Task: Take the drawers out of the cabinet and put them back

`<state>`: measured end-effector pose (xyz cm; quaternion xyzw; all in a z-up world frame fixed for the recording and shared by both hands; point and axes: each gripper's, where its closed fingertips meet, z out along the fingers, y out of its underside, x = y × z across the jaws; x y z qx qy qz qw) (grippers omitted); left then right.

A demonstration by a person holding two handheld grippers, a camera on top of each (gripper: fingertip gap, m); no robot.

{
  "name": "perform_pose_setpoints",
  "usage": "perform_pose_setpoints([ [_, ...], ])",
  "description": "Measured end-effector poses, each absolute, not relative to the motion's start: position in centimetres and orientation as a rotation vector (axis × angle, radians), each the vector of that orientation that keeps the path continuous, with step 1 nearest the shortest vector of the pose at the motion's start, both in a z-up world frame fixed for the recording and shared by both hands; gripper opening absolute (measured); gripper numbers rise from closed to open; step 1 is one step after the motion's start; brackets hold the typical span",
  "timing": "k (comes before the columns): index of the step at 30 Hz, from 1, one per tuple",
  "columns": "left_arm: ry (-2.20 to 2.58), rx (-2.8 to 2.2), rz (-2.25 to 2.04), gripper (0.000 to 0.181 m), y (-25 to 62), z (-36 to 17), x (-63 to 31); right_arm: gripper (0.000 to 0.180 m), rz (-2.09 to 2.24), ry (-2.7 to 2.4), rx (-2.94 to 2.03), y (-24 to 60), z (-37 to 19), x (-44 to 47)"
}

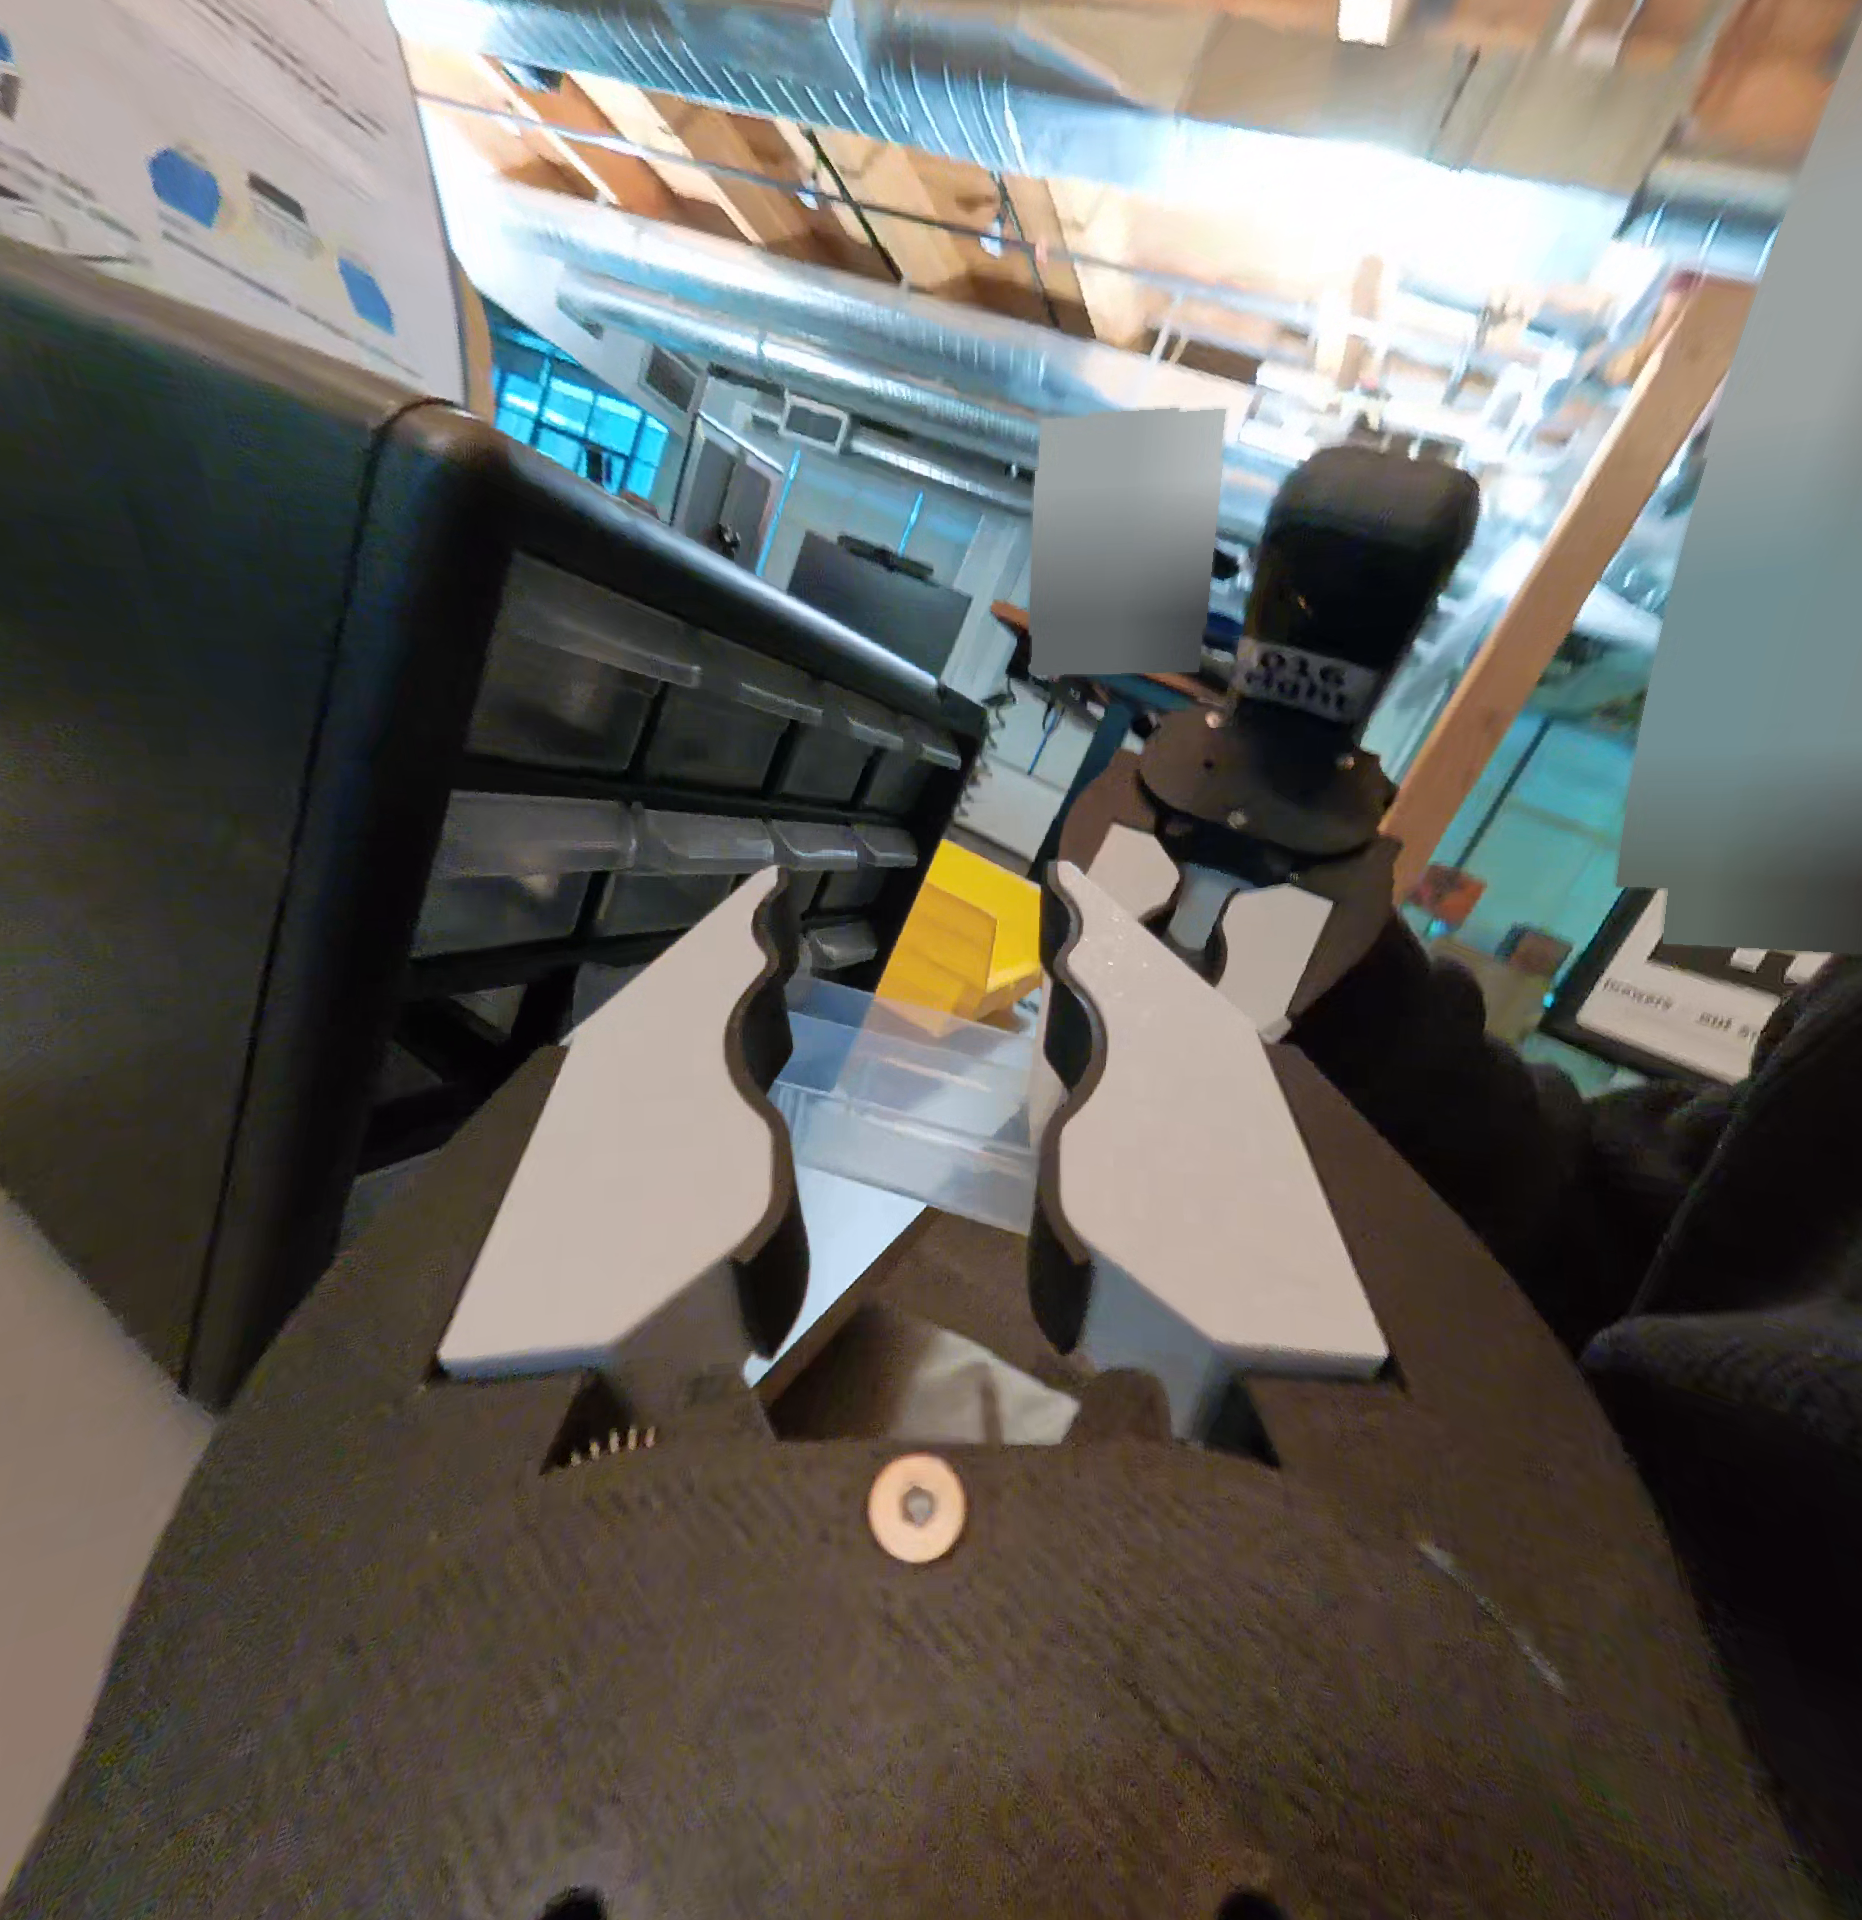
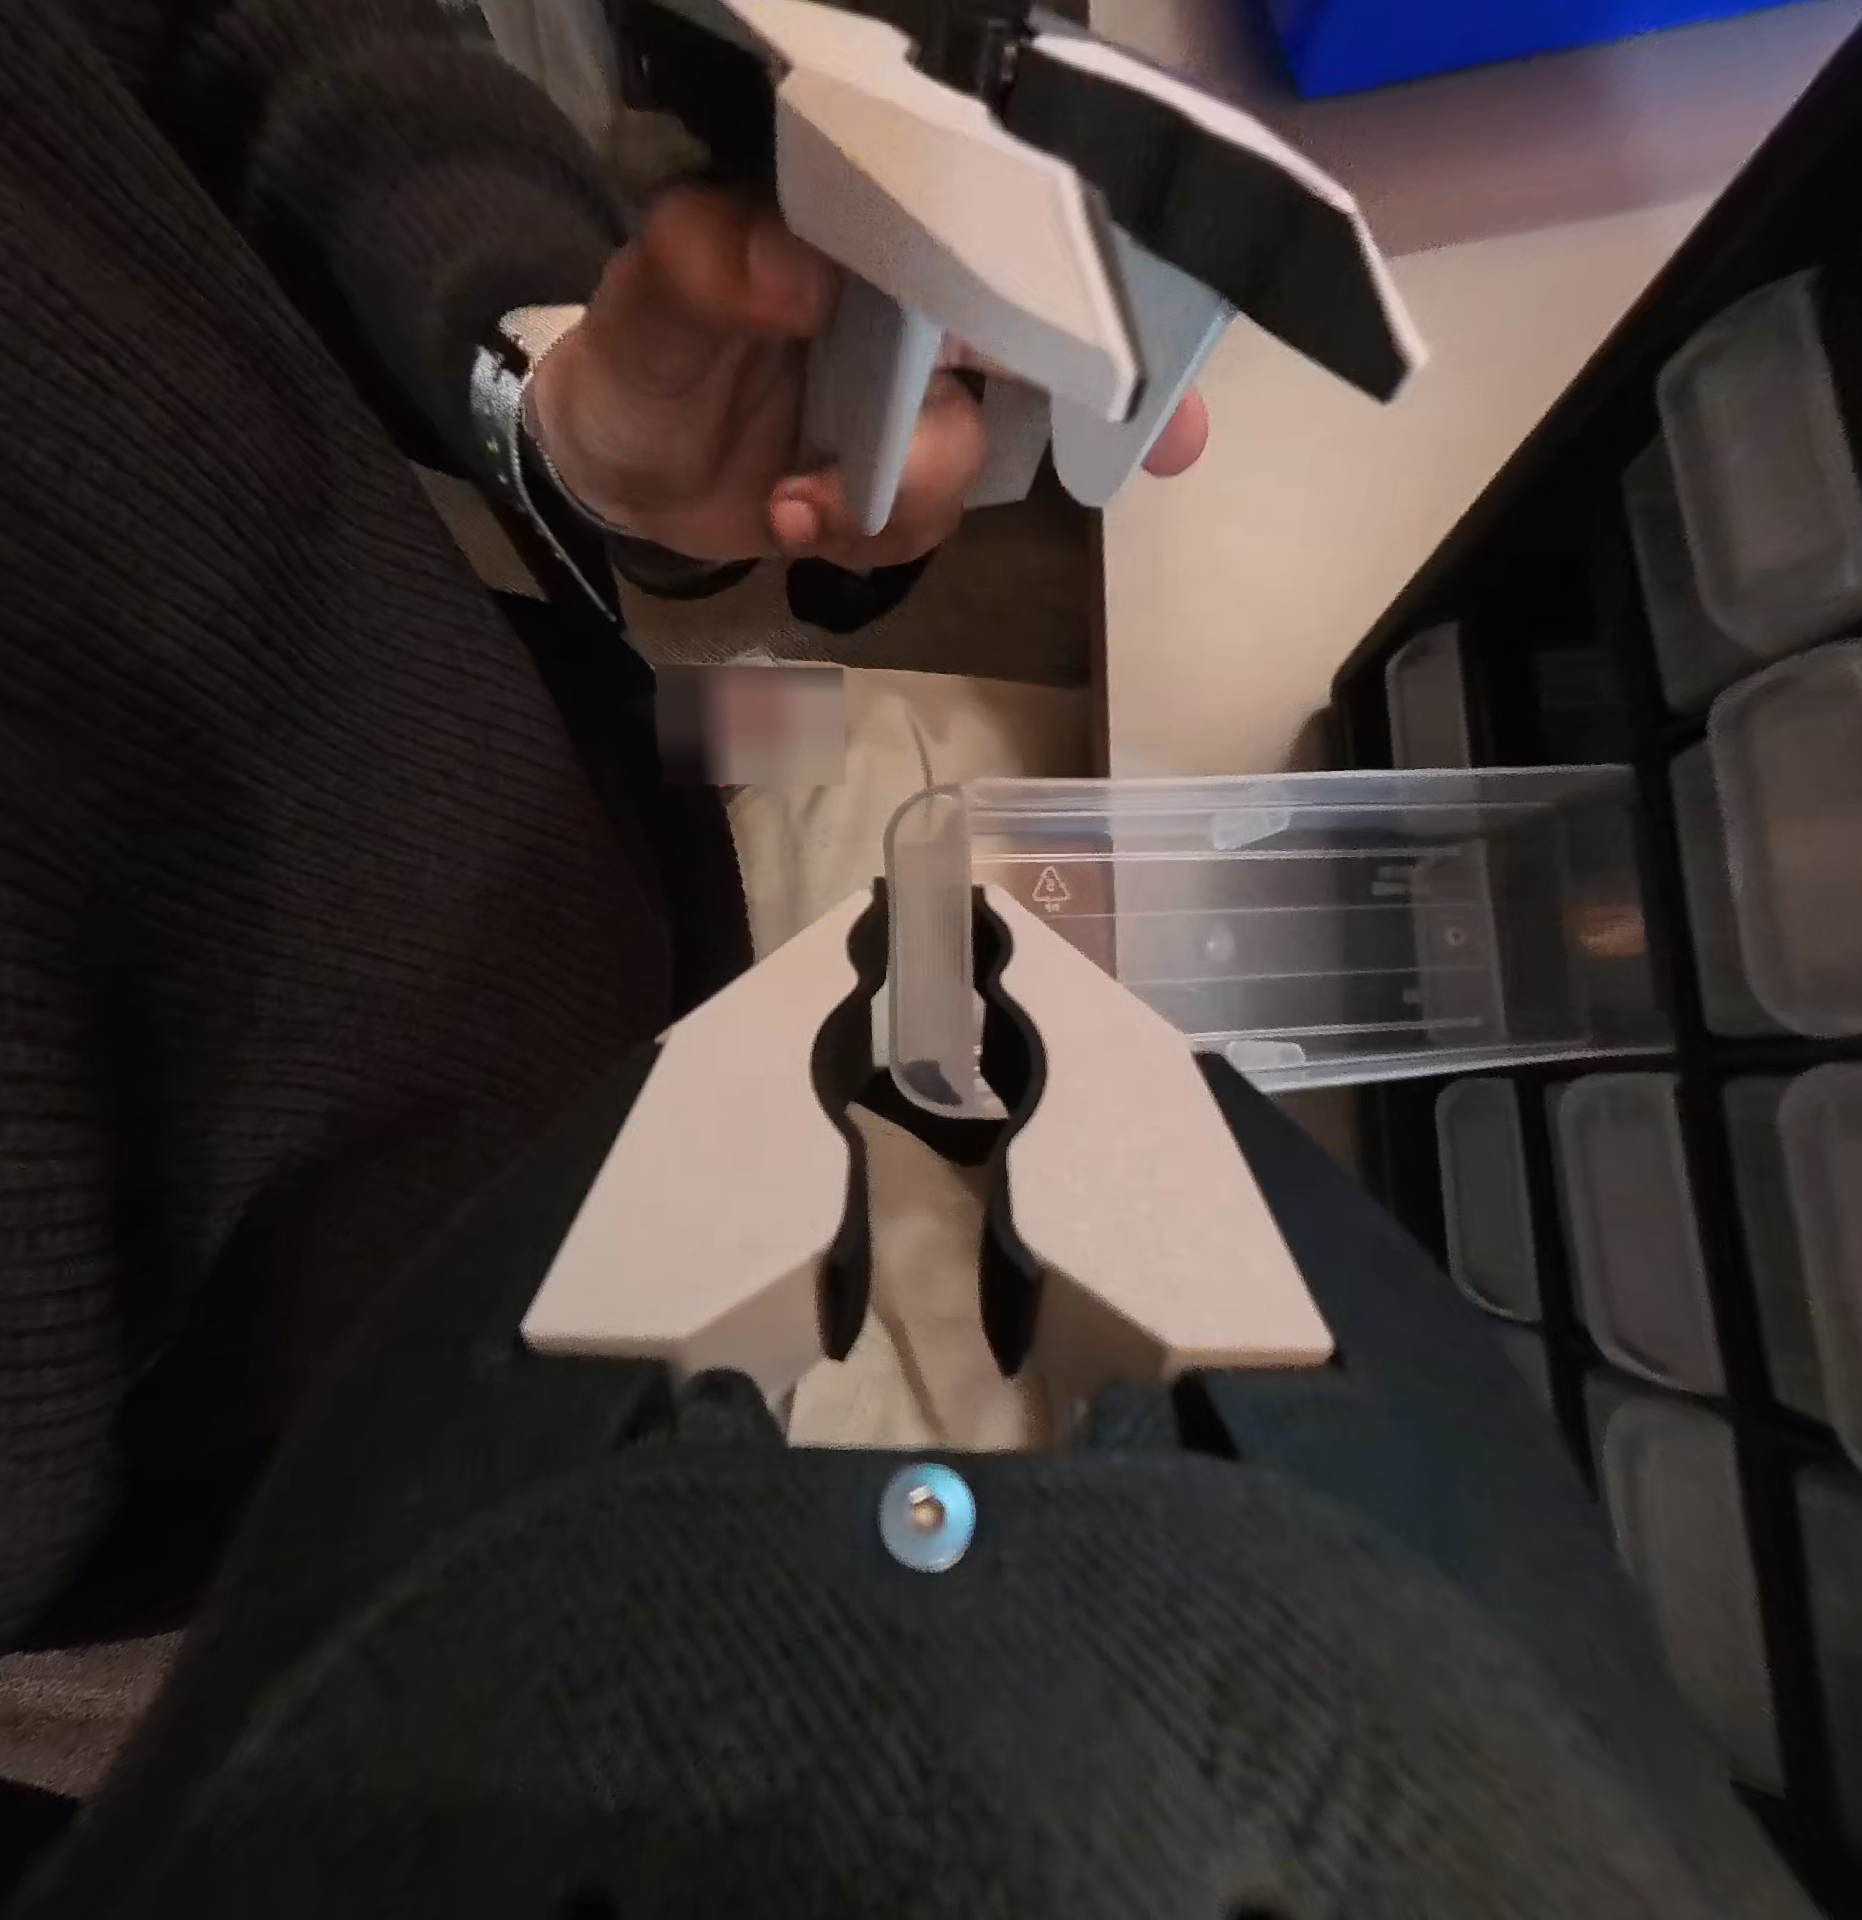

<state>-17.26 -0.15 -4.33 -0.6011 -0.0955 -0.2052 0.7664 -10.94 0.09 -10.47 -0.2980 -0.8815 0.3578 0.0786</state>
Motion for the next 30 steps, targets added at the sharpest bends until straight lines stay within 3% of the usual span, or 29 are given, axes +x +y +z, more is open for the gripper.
perform_pose_setpoints([
  [10,-0.134,-1.240,-0.488,0.050,-0.3,-2.5,-16.3,0.013,1.707,-2.495,-1.016,-0.3,-6.4,-11.1],
  [12,-0.103,-1.156,-0.483,0.037,-1.5,-1.2,-16.2,0.012,1.804,-2.460,-1.021,-0.1,-5.5,-10.7],
  [15,-0.013,-1.012,-0.454,0.000,-3.9,0.9,-15.6,0.012,1.921,-2.429,-0.995,-0.1,-3.8,-9.2],
  [18,-0.004,-1.071,-0.271,0.000,-3.4,0.4,-16.1,0.012,2.000,-2.346,-0.936,0.6,-0.9,-6.6],
  [25,-0.111,-1.291,-0.059,0.000,0.0,-2.7,-17.2,0.012,1.612,-1.843,-1.042,11.7,6.3,-3.7],
  [30,-0.179,-1.361,-0.061,0.000,1.5,-4.4,-18.5,0.012,1.161,-1.577,-1.375,25.9,3.2,-4.6],
])
